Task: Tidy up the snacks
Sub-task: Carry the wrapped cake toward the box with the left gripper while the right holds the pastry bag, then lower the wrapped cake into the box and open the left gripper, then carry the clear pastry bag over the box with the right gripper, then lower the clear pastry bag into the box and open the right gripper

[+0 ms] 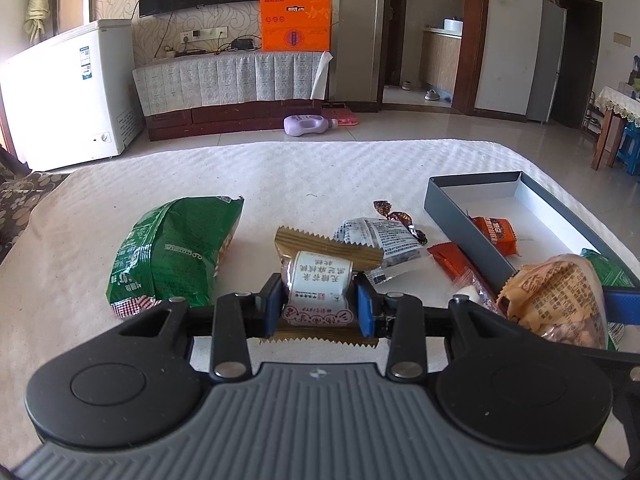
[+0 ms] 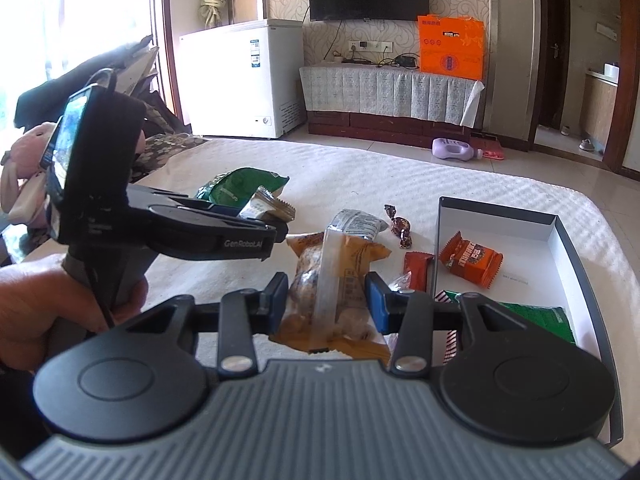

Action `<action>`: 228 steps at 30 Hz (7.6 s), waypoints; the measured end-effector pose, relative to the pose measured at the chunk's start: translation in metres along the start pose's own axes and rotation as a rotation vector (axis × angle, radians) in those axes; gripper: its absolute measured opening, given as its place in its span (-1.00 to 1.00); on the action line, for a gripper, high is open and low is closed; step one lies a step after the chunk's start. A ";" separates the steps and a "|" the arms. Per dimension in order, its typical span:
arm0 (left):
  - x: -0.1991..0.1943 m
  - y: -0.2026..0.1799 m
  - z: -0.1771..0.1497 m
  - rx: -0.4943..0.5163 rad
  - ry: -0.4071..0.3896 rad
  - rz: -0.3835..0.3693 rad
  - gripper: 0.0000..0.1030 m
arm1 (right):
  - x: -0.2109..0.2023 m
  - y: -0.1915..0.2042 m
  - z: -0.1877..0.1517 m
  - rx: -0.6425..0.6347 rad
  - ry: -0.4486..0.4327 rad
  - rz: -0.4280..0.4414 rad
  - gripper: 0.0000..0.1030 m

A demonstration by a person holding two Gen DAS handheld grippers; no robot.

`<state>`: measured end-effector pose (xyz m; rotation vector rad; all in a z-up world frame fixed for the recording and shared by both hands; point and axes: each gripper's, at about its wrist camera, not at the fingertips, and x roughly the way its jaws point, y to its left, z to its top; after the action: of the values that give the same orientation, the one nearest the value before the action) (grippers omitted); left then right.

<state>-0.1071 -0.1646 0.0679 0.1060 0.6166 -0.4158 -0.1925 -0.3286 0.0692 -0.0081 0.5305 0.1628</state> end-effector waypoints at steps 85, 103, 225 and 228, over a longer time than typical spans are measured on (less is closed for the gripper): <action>0.089 -0.157 0.072 0.081 -0.051 -0.226 -0.17 | -0.040 -0.124 -0.007 0.201 -0.069 -0.180 -0.12; 0.133 -0.181 0.064 0.100 0.035 -0.220 -0.15 | -0.046 -0.129 -0.009 0.205 -0.055 -0.188 -0.13; 0.051 -0.001 0.053 -0.017 -0.028 -0.030 0.61 | 0.085 -0.025 -0.009 -0.066 0.224 0.002 -0.43; 0.044 0.003 0.044 -0.012 -0.015 -0.019 0.61 | 0.084 -0.015 -0.008 -0.089 0.215 0.013 -0.48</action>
<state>-0.0501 -0.1862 0.0780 0.0855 0.6053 -0.4305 -0.1229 -0.3310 0.0194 -0.1099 0.7378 0.1999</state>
